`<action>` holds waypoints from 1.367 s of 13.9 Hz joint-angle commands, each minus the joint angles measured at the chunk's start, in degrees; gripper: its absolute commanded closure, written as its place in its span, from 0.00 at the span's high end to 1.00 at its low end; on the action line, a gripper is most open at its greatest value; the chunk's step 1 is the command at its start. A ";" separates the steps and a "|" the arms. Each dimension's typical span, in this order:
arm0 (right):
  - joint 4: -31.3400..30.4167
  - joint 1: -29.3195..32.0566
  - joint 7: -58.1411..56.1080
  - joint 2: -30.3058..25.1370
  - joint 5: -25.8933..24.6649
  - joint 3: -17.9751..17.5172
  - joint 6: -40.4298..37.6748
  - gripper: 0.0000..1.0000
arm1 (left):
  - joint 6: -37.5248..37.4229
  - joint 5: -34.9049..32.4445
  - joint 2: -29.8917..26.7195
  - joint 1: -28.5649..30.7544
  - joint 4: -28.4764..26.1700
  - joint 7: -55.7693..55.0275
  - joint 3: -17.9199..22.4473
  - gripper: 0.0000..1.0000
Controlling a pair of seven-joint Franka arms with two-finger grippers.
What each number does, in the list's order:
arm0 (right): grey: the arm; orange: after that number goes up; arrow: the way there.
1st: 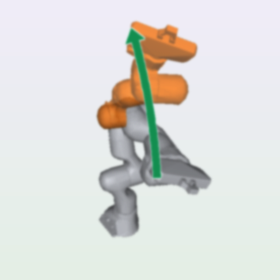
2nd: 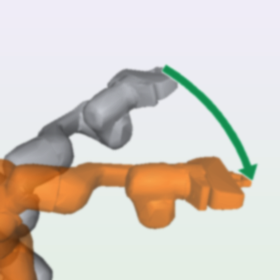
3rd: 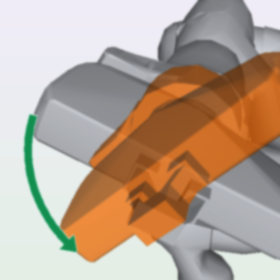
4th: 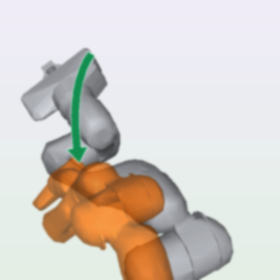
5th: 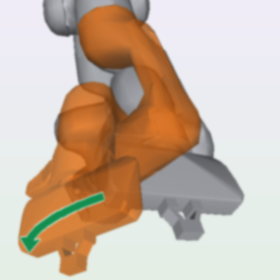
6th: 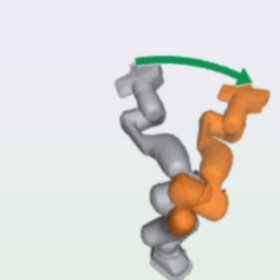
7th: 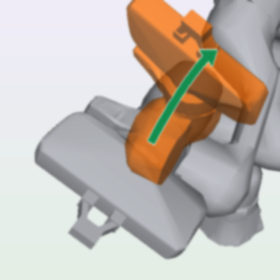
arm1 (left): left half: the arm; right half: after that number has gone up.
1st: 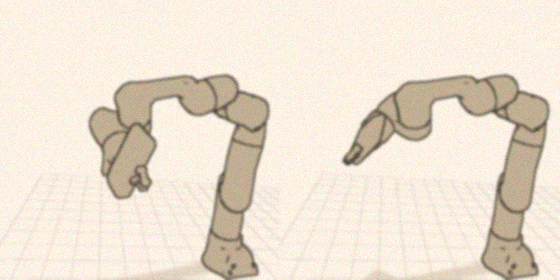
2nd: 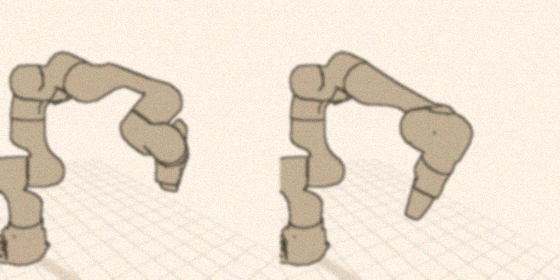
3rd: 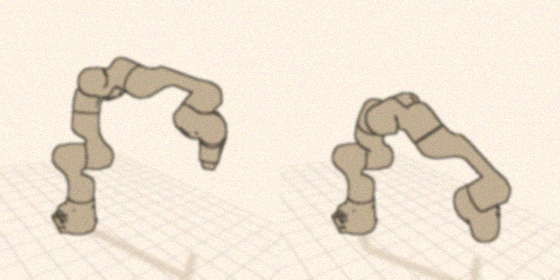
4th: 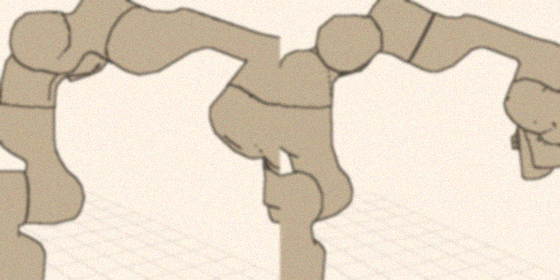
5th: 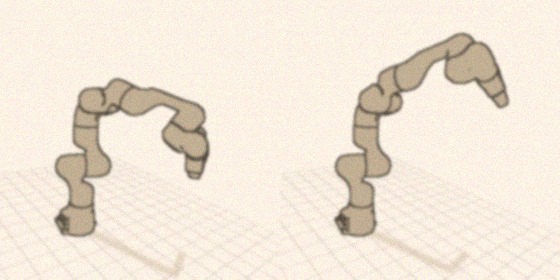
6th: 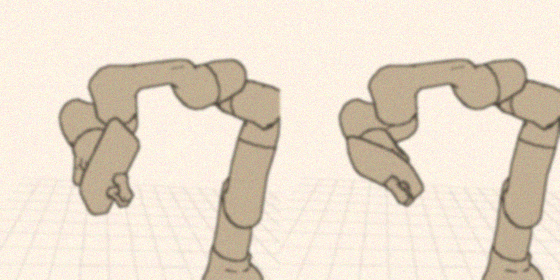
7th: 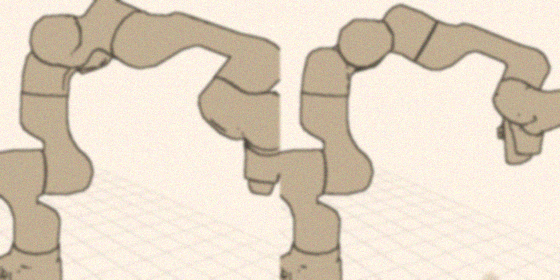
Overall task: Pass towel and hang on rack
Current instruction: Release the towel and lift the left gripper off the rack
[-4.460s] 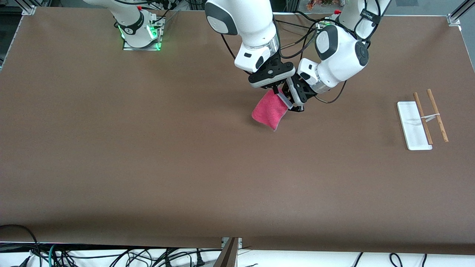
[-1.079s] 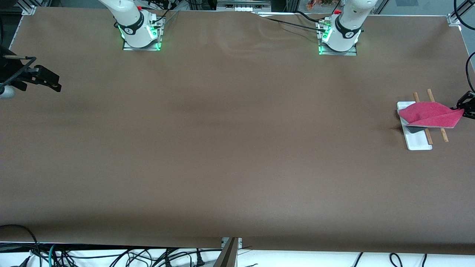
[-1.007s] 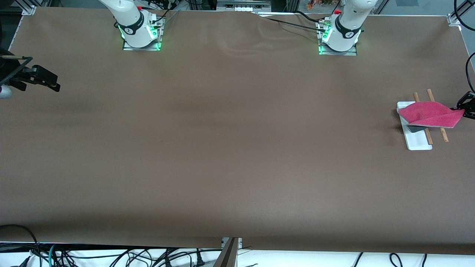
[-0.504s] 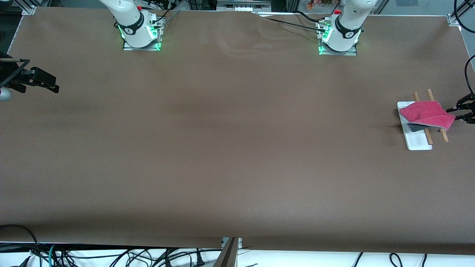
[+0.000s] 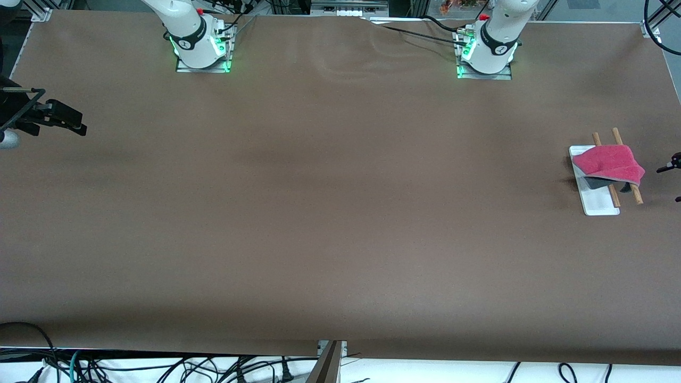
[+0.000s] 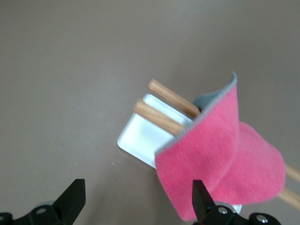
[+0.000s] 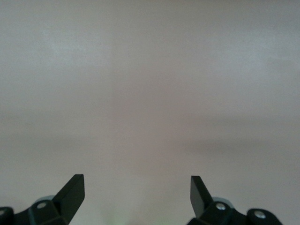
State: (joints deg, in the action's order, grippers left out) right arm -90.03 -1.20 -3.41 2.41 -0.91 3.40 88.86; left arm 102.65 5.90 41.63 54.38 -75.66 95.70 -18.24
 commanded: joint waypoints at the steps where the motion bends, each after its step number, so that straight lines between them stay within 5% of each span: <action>1: 0.11 0.59 -0.90 -0.21 0.91 -0.33 0.08 1.00 | -1.04 -1.33 -0.49 -1.29 1.92 -9.51 -0.22 1.00; 9: 0.11 0.41 -0.90 -0.21 0.91 -0.50 0.26 1.00 | -4.99 -3.86 -12.96 -8.66 -3.87 -43.79 -0.74 1.00; 19: 0.46 0.15 -0.90 -0.12 0.65 -0.85 1.75 1.00 | -18.44 -13.98 -23.08 -33.71 -4.67 -90.48 -1.71 1.00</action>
State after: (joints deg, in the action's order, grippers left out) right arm -90.02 -1.27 -3.41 2.42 -0.90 3.00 89.82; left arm 85.78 -6.55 21.84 23.47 -78.57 10.78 -20.38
